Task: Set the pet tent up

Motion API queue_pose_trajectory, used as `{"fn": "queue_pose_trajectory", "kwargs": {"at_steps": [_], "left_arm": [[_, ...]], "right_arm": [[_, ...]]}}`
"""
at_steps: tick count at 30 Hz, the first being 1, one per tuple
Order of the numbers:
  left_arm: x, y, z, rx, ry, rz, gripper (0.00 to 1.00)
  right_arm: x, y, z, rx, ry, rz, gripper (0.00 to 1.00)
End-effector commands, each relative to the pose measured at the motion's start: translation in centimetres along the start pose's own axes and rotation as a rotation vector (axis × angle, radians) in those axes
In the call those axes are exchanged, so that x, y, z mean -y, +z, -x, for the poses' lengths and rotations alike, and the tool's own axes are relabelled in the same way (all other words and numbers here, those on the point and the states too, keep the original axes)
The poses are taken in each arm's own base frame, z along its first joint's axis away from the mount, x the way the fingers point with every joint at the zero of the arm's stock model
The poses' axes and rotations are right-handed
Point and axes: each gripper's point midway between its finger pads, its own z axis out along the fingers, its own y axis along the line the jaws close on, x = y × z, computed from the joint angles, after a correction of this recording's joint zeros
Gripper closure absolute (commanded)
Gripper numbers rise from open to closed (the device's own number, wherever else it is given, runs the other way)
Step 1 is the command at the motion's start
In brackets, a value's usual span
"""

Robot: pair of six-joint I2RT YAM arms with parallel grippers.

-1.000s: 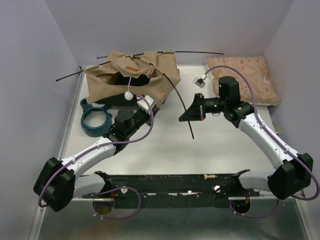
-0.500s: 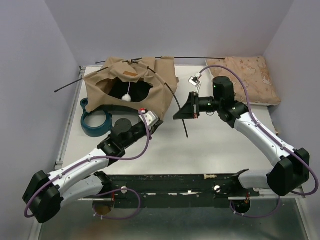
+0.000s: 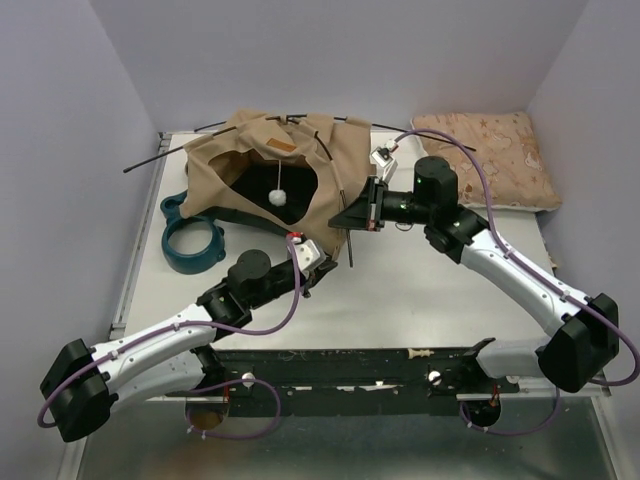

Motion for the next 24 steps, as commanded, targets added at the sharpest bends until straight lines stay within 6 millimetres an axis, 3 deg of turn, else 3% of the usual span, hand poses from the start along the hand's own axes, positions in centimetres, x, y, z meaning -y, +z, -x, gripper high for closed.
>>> {"fn": "queue_pose_trajectory", "kwargs": {"at_steps": [1,6,10,14,18,20,24], "left_arm": [[3.1,-0.2,-1.2,-0.036,-0.093,-0.124,1.0],[4.3,-0.6,-1.2,-0.036,-0.133,-0.165,1.0],[4.0,-0.5,-1.0,-0.033,-0.134,-0.15,1.0],[2.1,-0.6,-1.4,-0.056,-0.167,-0.056,1.0],[0.2,-0.8,-1.5,-0.066,-0.22,0.019,1.0],[-0.5,-0.9,-1.3,-0.065,-0.219,0.044,1.0],[-1.0,-0.9,-1.0,-0.063,-0.2,0.051,1.0]], "right_arm": [[-2.6,-0.1,6.5,0.302,-0.187,0.031,0.99],[-2.3,0.4,6.7,0.362,-0.216,0.049,0.99],[-2.2,1.5,5.3,0.279,-0.212,0.092,0.99],[-2.1,0.9,1.9,0.143,-0.221,0.125,0.98],[-1.6,-0.9,-2.0,0.008,-0.222,0.113,0.94],[-1.5,-2.0,-3.3,-0.013,-0.221,0.098,0.89],[-1.5,-3.8,-5.7,-0.073,-0.196,0.083,0.62]]}}
